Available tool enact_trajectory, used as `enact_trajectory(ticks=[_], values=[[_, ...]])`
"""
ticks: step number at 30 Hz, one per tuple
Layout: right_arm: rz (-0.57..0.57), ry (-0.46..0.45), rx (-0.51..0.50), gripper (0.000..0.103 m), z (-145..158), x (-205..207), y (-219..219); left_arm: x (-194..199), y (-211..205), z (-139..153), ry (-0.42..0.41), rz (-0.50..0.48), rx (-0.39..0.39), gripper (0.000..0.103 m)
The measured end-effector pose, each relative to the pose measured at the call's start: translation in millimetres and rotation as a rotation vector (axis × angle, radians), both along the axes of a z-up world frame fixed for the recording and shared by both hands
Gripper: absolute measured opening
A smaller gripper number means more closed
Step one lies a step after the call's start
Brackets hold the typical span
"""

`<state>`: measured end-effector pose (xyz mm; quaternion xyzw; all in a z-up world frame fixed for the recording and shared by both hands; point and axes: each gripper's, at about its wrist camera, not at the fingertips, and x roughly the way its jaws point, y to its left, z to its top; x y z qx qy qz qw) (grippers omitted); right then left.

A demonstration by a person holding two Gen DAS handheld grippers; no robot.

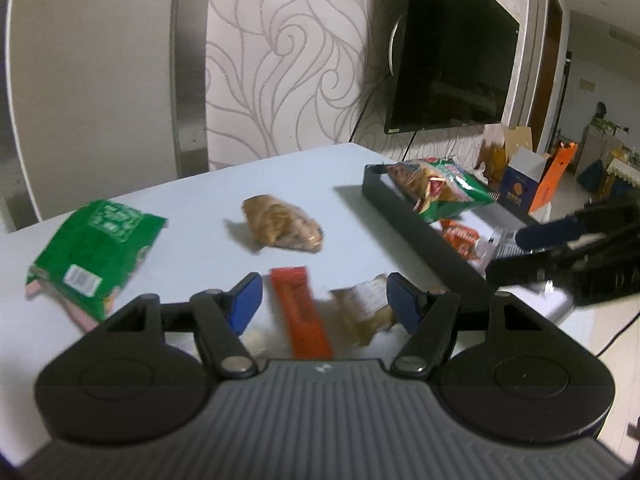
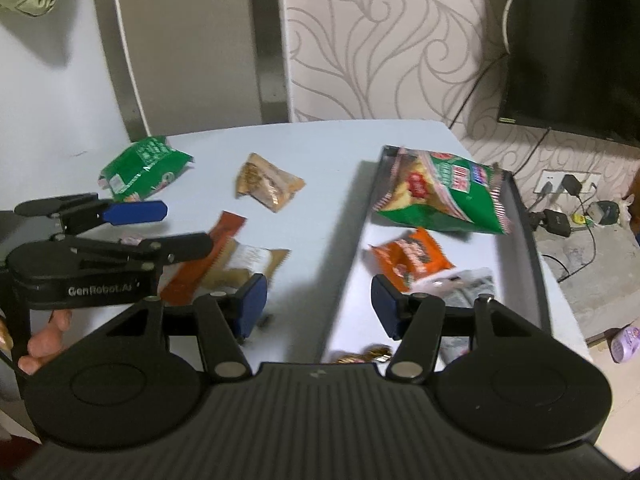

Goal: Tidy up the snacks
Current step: 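Grasp the clear plastic packet with the left tool while the right tool reaches for the small white candy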

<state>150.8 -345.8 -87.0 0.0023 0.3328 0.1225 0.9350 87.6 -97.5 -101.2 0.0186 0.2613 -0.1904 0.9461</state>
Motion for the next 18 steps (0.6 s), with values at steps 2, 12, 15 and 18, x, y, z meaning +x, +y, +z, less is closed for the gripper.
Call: enact_trajectory(ticks=[2,12,15,18], values=[[0.005,-0.001,0.010,0.064,1.7,0.7,8.4,-3.2,11.3,-2.9,-0.014,-0.012,0.025,0.071],[0.016,0.024,0.034,0.065,-2.7,-0.9,39.3,7.9,53.2,-27.9,0.032,-0.017,0.103,0.071],[0.008,0.030,0.037,0.066,-3.3,-3.9,43.9,16.9,57.9,-34.8,0.057,-0.019,0.103,0.071],[-0.001,0.035,0.037,0.066,-3.9,-7.1,46.3,27.6,59.3,-36.2,0.093,-0.033,0.071,0.071]])
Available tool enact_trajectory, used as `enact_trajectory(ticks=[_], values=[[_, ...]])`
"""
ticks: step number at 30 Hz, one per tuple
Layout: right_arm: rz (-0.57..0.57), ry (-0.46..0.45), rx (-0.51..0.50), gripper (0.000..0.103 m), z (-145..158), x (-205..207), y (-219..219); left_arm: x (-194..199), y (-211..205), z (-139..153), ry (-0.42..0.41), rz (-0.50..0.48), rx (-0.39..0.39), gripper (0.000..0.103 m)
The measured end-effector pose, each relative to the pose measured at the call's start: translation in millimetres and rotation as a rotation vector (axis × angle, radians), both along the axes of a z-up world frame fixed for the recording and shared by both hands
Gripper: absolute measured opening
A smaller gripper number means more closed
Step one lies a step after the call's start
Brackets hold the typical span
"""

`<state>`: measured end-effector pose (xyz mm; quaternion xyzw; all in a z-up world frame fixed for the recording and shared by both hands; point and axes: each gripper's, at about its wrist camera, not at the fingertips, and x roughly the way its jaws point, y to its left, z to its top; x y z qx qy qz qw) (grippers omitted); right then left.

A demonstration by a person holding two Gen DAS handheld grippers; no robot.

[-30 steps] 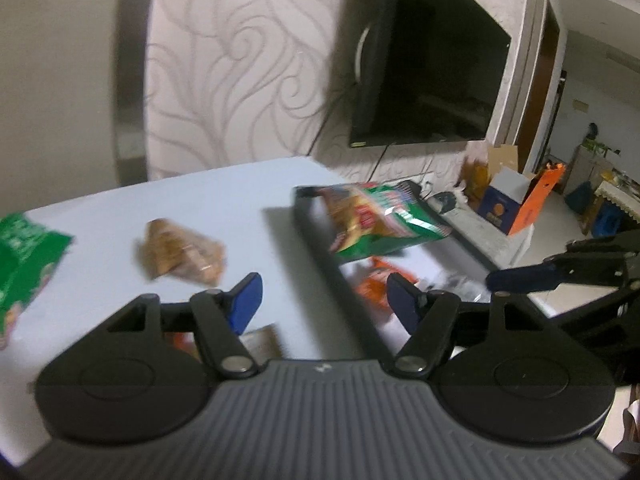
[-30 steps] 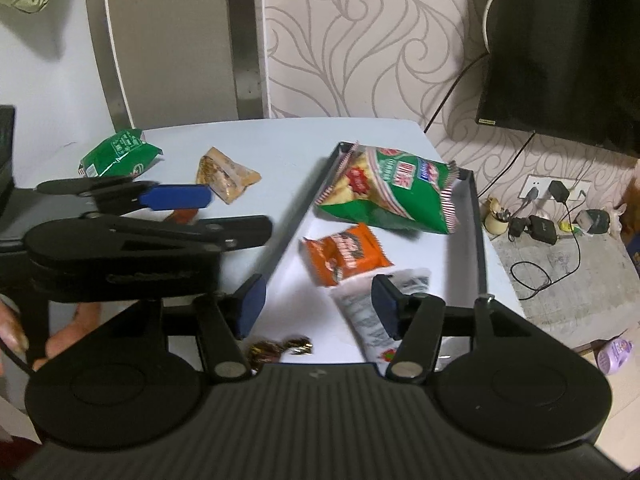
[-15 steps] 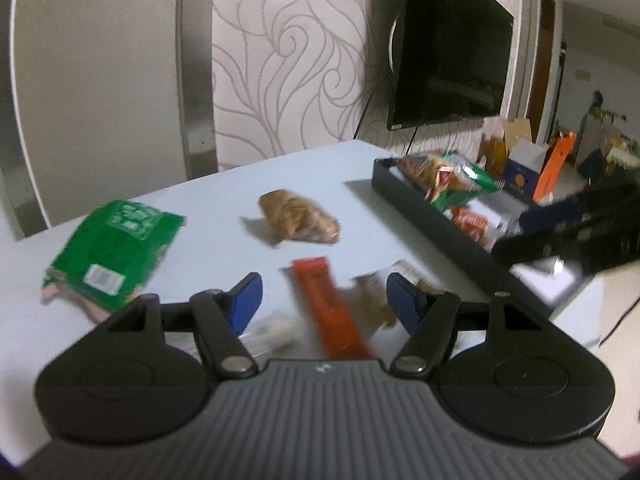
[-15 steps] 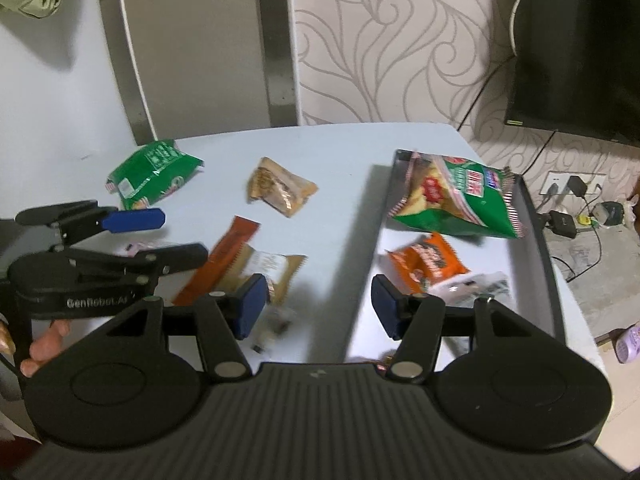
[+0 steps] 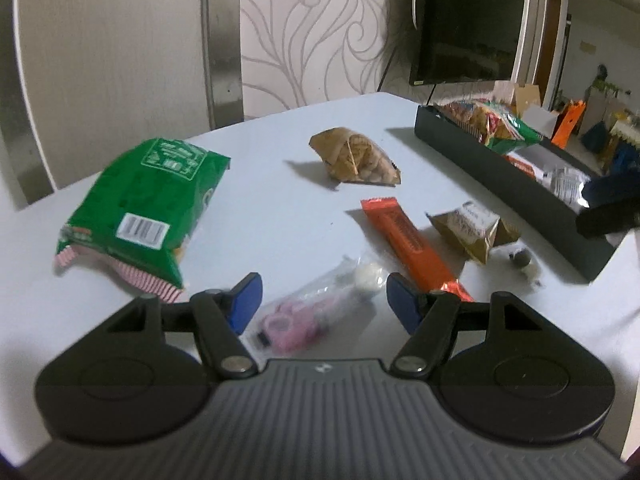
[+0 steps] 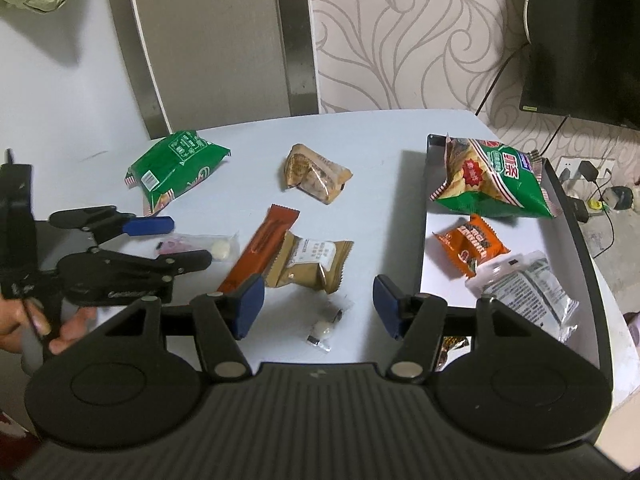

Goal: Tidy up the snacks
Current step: 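Grasp the clear plastic packet with the left tool while the right tool reaches for the small white candy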

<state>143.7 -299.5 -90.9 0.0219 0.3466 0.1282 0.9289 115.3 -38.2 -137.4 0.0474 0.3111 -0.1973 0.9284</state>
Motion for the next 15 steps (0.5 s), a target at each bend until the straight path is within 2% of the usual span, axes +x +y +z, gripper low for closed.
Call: enact_trajectory(ticks=[5,9,12,14,15], values=[[-0.015,0.008,0.000,0.068,-0.9,-1.3,3.5,5.2,-9.4,-2.1,0.028,-0.050,0.014,0.070],[-0.018,0.009,-0.001,0.069,-0.8,-1.4,5.4,0.4,-10.7,-3.1,0.044,-0.073,-0.010,0.069],[-0.015,0.015,-0.001,0.069,-1.8,-0.3,6.7,-2.7,-11.4,-2.3,0.050,-0.077,-0.023,0.060],[-0.010,0.016,-0.002,0.069,-2.3,1.2,8.1,-2.8,-10.9,-1.2,0.059,-0.074,-0.039,0.041],[-0.006,0.017,-0.002,0.069,-2.5,1.9,8.9,-2.3,-11.0,-0.9,0.064,-0.070,-0.045,0.035]])
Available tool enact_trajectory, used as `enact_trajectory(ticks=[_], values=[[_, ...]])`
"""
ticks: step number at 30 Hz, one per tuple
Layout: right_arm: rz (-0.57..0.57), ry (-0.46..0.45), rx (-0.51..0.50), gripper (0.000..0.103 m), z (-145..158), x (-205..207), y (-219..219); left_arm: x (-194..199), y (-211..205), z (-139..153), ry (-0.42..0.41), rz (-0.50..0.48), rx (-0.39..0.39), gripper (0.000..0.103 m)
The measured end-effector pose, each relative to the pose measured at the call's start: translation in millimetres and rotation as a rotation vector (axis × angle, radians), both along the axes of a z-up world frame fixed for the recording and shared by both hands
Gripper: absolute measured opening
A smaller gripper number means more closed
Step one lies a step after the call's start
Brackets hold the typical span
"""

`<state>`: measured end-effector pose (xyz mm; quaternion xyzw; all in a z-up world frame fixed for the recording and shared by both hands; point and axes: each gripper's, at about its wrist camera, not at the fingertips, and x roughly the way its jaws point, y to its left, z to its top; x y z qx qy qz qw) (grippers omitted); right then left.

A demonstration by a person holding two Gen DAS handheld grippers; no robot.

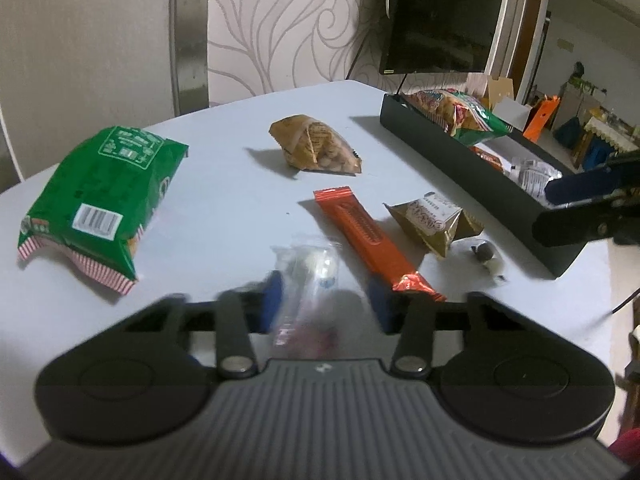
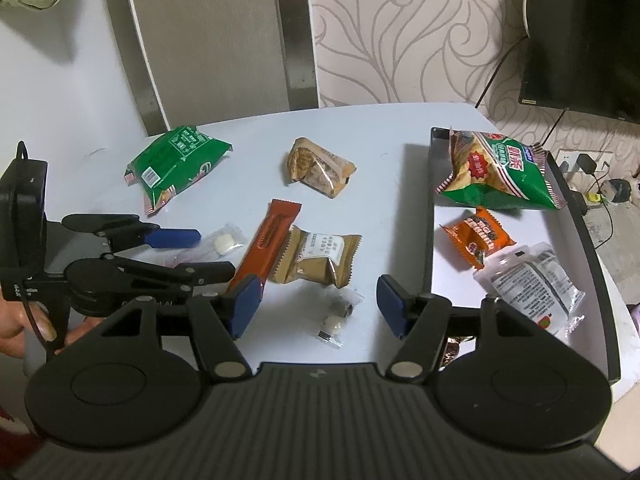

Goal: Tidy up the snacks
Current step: 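Grasp the clear plastic packet with the left tool while the right tool reaches for the small white candy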

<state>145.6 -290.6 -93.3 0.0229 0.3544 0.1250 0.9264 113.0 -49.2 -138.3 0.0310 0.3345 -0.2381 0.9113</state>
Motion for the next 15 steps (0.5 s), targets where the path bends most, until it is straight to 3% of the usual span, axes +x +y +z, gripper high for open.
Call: enact_trajectory(ticks=[1,7,8,10,13,15], values=[[0.004,0.001,-0.001,0.069,-0.4,0.7,0.9,0.6,0.0,0.2,0.006,0.007,-0.003,0.029],[0.038,0.009,-0.026,0.066,-3.0,3.5,7.4,1.6,3.1,0.6,0.024,0.043,-0.024,0.020],[0.043,0.010,-0.032,0.063,-3.6,3.9,8.3,1.0,3.0,0.7,0.022,0.047,-0.021,0.019],[0.061,0.018,-0.039,0.045,-6.0,5.6,10.2,0.7,2.7,0.7,0.021,0.054,-0.019,0.018],[0.075,0.045,-0.056,0.035,-14.7,10.2,11.5,0.5,1.8,0.8,0.021,0.066,-0.014,0.017],[0.075,0.059,-0.065,0.034,-20.4,13.7,11.7,0.3,1.8,0.6,0.022,0.067,-0.010,0.017]])
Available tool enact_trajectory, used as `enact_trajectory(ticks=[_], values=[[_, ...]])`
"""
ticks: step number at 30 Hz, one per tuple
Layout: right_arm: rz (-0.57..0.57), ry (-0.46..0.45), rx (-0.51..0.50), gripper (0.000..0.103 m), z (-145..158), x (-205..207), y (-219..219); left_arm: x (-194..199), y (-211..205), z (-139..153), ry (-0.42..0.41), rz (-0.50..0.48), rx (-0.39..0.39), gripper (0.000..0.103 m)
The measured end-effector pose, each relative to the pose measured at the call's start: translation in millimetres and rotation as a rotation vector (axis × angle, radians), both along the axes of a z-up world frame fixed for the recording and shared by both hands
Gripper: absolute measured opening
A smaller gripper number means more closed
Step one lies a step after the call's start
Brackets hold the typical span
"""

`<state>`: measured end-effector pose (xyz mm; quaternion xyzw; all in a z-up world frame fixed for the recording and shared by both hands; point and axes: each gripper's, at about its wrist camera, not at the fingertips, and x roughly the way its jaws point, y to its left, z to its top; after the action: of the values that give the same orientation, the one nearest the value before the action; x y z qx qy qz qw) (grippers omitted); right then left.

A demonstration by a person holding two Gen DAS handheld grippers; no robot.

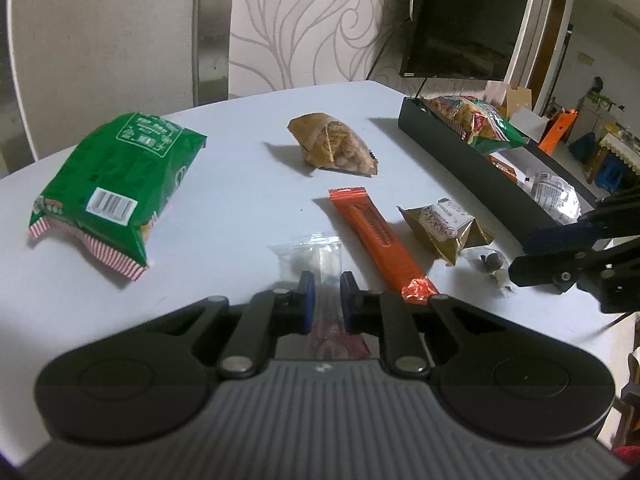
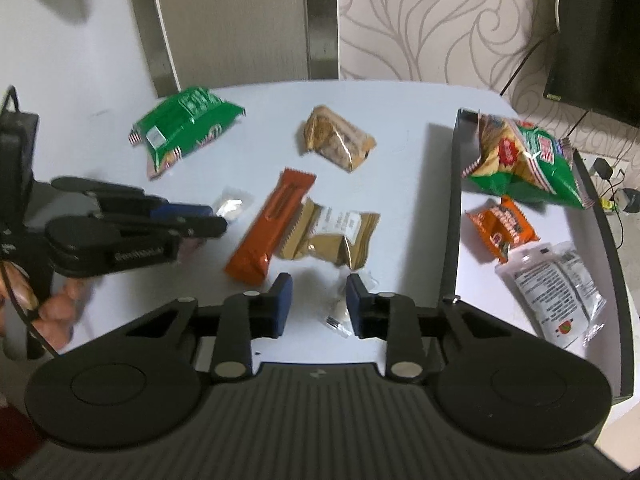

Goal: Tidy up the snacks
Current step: 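Grasp the clear plastic packet with the left tool while the right tool reaches for the small white candy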

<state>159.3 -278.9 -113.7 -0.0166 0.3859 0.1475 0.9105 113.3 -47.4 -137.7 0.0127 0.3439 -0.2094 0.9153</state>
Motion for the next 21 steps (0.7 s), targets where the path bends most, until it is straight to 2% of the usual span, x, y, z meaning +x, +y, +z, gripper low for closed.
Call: enact_trajectory(ticks=[20,21], values=[[-0.045,0.070,-0.035,0.033,-28.8,32.2,-5.5,-0.3,-2.1,-0.7,-0.009,-0.008,0.024,0.017],[-0.045,0.068,-0.037,0.029,-28.9,31.9,-5.7,-0.3,-1.9,-0.7,-0.010,-0.008,0.025,0.017]])
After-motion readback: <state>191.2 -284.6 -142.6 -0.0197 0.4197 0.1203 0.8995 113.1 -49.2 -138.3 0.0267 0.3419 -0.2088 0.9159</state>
